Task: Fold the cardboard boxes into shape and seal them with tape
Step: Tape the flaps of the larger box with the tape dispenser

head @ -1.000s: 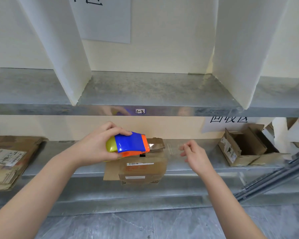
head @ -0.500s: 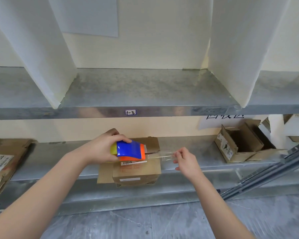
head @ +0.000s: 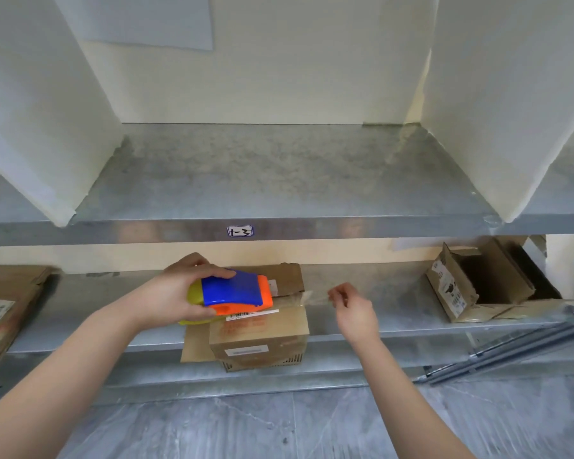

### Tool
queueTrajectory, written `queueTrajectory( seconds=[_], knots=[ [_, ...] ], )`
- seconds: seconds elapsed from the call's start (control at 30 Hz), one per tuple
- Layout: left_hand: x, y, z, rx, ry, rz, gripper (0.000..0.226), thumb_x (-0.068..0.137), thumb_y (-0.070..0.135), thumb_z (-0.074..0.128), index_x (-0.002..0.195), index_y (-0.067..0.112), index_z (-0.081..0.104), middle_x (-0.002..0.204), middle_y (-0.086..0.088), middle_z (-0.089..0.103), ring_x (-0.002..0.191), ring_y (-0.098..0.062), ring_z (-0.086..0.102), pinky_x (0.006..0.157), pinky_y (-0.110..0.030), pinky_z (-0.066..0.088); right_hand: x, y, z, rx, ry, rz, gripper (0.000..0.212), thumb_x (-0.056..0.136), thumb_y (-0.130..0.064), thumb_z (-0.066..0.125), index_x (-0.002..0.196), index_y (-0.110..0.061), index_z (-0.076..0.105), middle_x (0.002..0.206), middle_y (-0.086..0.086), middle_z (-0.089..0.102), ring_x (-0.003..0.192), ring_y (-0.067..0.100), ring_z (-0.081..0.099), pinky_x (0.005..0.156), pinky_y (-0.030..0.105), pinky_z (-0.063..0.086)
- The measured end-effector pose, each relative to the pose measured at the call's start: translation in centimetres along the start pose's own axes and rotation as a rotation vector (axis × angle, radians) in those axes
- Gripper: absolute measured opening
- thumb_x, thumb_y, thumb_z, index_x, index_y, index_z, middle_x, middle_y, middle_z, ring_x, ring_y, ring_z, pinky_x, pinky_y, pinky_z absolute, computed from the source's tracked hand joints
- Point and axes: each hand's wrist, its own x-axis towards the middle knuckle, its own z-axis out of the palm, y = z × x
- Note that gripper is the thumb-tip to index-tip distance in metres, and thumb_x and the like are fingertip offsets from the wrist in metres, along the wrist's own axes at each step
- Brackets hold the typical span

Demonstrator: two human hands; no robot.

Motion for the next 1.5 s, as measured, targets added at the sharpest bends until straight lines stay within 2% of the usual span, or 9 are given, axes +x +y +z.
queueTrajectory(
  seconds=[0.2,0.4,0.57,0.77,0.93,1.03,1.13,1.33,1.5],
  knots=[
    [-0.7,-0.7,0.2,-0.040,0.051,-0.001,0.066,0.058,0.055,0.072,0.119,0.063,0.047,0.111,0.018,0.047,0.108,-0.003,0.049,0.091,-0.008,0.036,-1.3,-0.7,-1.0,0.042,0.195,-0.185,0.015,0.097,-0.019,0.049,0.094,-0.022,0.062,0.084,-0.008,0.068,0.074,0.018,0.062,0.066,0.034,0.050],
    [-0.4,-0.8,0.0,-0.066,0.052,-0.017,0.072,0.066,0.031,0.086,0.114,0.068,0.047,0.109,0.017,0.047,0.107,-0.001,0.048,0.083,-0.004,0.037,0.7,0.1,-0.4,0.048,0.002,-0.001,0.015,0.097,-0.031,0.050,0.094,-0.025,0.064,0.092,-0.006,0.069,0.085,0.018,0.063,0.068,0.031,0.048],
    [0.1,-0.6,0.0,-0.063,0.035,-0.041,0.064,0.069,0.028,0.085,0.112,0.062,0.051,0.111,0.015,0.046,0.108,-0.002,0.047,0.080,-0.004,0.039,1.9,0.7,1.9,0.026,-0.056,0.015,0.014,0.099,-0.032,0.048,0.094,-0.027,0.061,0.093,-0.008,0.068,0.085,0.016,0.062,0.062,0.027,0.045],
    [0.0,0.0,0.2,-0.025,0.049,-0.041,0.067,0.069,0.031,0.085,0.115,0.063,0.049,0.112,0.018,0.045,0.109,0.001,0.045,0.085,-0.003,0.035,1.5,0.8,5.5,-0.022,0.006,-0.026,0.020,0.100,-0.033,0.048,0.106,-0.025,0.065,0.096,-0.007,0.071,0.085,0.017,0.066,0.065,0.028,0.050],
    [0.0,0.2,0.5,0.007,0.046,-0.042,0.067,0.069,0.032,0.084,0.119,0.060,0.049,0.112,0.019,0.043,0.111,-0.001,0.044,0.089,-0.004,0.032,-0.5,1.7,7.3,0.172,0.034,0.006,0.020,0.099,-0.021,0.049,0.104,-0.016,0.068,0.086,-0.002,0.070,0.078,0.019,0.066,0.064,0.027,0.045],
    [-0.2,0.2,0.5,0.019,0.050,-0.029,0.069,0.069,0.031,0.085,0.120,0.060,0.048,0.112,0.019,0.043,0.111,-0.001,0.044,0.090,-0.004,0.031,-0.9,2.2,6.2,0.297,0.071,0.068,0.019,0.099,-0.020,0.052,0.110,-0.013,0.066,0.086,-0.004,0.068,0.085,0.018,0.068,0.068,0.024,0.045],
    [-0.1,0.5,0.5,0.038,0.051,-0.016,0.068,0.071,0.031,0.084,0.118,0.061,0.046,0.112,0.022,0.041,0.110,0.003,0.042,0.088,-0.002,0.031,-0.9,2.1,5.2,0.268,0.027,0.033,0.027,0.094,-0.021,0.060,0.121,-0.023,0.054,0.092,-0.009,0.066,0.083,0.009,0.065,0.071,0.023,0.052],
    [0.0,0.4,0.5,0.017,0.043,-0.028,0.068,0.070,0.032,0.085,0.116,0.064,0.046,0.112,0.021,0.041,0.110,0.003,0.042,0.084,-0.002,0.033,-2.1,2.1,5.8,-0.018,0.010,-0.284,0.056,0.086,-0.006,0.062,0.137,-0.024,0.050,0.134,-0.007,0.053,0.122,0.011,0.048,0.100,0.023,0.040],
    [0.2,0.3,0.5,0.027,0.038,-0.035,0.070,0.071,0.032,0.084,0.121,0.060,0.044,0.112,0.020,0.041,0.109,0.006,0.041,0.080,-0.001,0.032,-2.7,1.7,5.5,-0.048,-0.251,-0.261,0.080,0.076,0.013,0.046,0.149,-0.018,0.036,0.146,0.004,0.044,0.136,0.021,0.037,0.114,0.028,0.030]
  ],
)
